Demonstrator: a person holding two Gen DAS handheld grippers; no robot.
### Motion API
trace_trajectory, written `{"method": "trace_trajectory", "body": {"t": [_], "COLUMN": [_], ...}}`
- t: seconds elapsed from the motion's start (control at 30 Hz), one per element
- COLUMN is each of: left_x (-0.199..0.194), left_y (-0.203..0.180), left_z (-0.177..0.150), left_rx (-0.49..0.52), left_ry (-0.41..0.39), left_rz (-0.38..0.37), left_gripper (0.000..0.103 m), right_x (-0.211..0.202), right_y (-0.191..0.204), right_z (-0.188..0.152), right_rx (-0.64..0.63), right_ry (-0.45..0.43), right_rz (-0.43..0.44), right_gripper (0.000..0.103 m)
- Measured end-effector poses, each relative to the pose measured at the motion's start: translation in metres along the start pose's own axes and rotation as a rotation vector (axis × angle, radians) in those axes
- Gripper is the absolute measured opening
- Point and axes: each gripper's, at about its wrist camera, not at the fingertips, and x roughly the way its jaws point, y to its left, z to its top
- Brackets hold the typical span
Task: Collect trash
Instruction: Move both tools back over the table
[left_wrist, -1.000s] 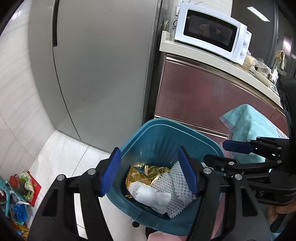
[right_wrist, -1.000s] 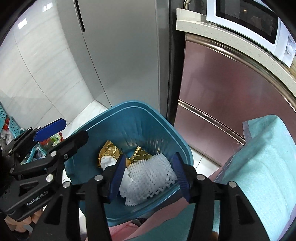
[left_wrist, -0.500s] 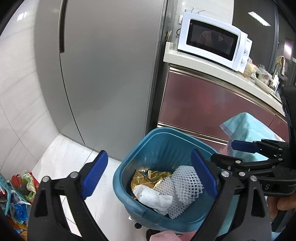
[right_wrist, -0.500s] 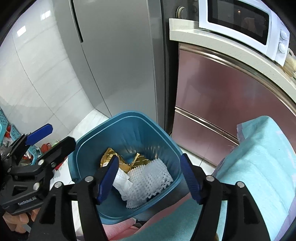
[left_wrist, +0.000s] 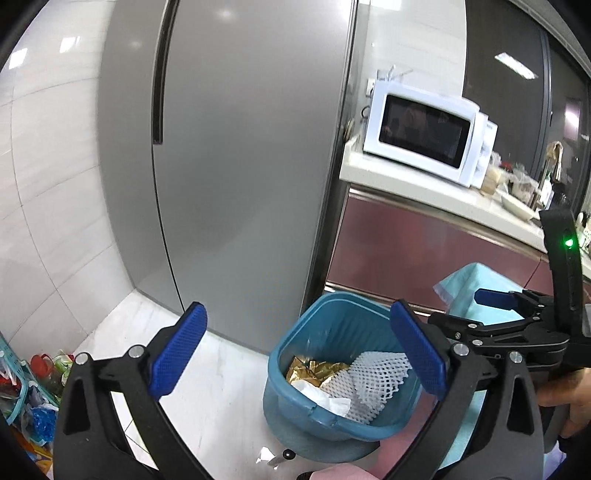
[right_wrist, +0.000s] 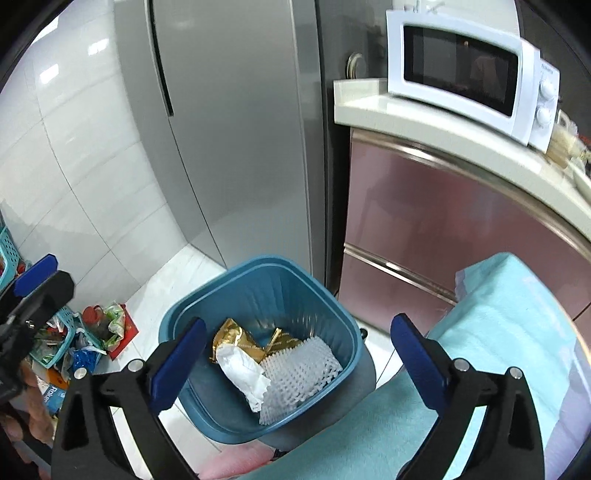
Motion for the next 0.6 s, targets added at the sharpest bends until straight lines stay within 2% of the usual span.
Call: {"method": "trace_trajectory", "body": {"t": [0.17,0.33,0.5,0.6], "left_x": [-0.031,-0.062,-0.087,-0.097], "left_y": [0.000,-0.011,-0.045,-0.073], "left_z": [0.004,0.004,-0.001,-0.010], "left_rx": [0.019,0.041,0.089,0.138], "left_ry": [-0.043,-0.078,-0.099,-0.096], "left_rz": [0.003,-0.025,-0.089,-0.157], "left_gripper": [0.097,0.097,0.098,0.098], "right_x": [-0.025,-0.064,-0.120,-0.154], "right_y": [0.008,0.006,-0.015,-0.035], "right_z": [0.001,-0.009,-0.044,-0.078], "right_rx": [-0.009,-0.014,0.008,0.045], "right_ry": [-0.046,-0.108,-0.172,-0.199], "right_rz": [0.003,0.004,-0.013,-0.061], "right_gripper": [0.096,0.096,0.096,0.096]}}
